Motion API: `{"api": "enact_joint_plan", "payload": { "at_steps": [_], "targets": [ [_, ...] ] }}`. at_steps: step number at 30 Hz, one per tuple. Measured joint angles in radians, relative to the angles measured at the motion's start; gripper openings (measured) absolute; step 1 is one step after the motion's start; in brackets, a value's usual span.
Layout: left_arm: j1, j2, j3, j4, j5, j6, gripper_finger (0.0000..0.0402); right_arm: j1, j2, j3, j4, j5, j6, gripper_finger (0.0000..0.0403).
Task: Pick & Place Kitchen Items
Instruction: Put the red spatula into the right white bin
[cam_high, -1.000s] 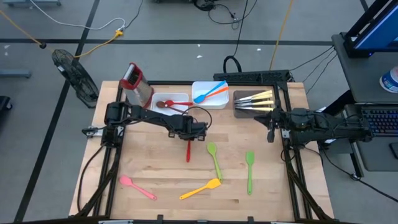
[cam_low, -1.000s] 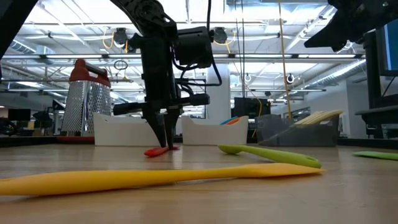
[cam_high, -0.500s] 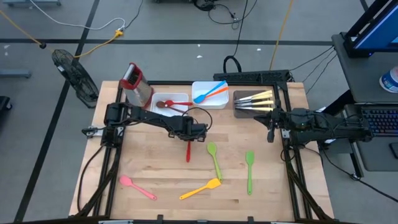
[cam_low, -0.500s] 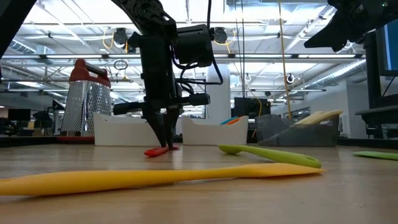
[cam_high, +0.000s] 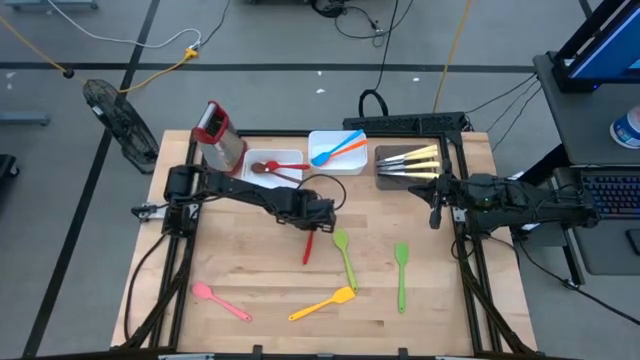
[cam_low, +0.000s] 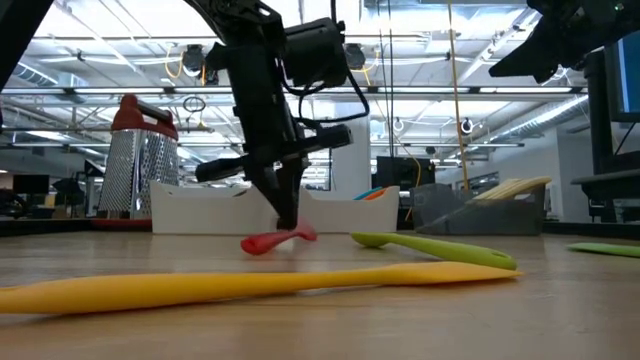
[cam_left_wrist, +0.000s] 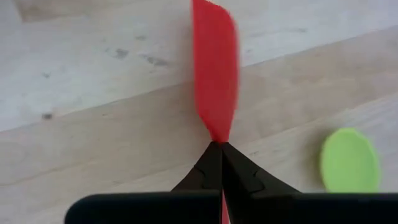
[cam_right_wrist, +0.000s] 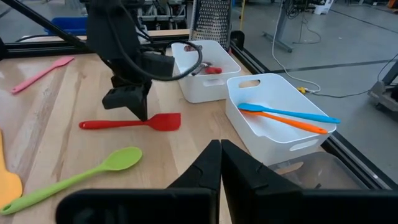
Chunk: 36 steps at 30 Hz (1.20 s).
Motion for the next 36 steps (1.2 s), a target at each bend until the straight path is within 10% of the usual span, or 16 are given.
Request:
{"api": "enact_joint_plan", "payload": {
  "at_steps": [19, 36],
  "targets": [
    [-0.012, -0.001, -0.001, -0.007, 0.018, 0.002, 0.0004, 0.0, 0.0, 0.0, -0.001, 0.0, 0.0, 0.0004],
    [-0.212, -0.002, -0.001, -0.031, -0.016, -0.192, 0.0154, 0.0, 0.0, 0.0, -0.003, 0.0, -0.048, 0.0004]
  ]
}}
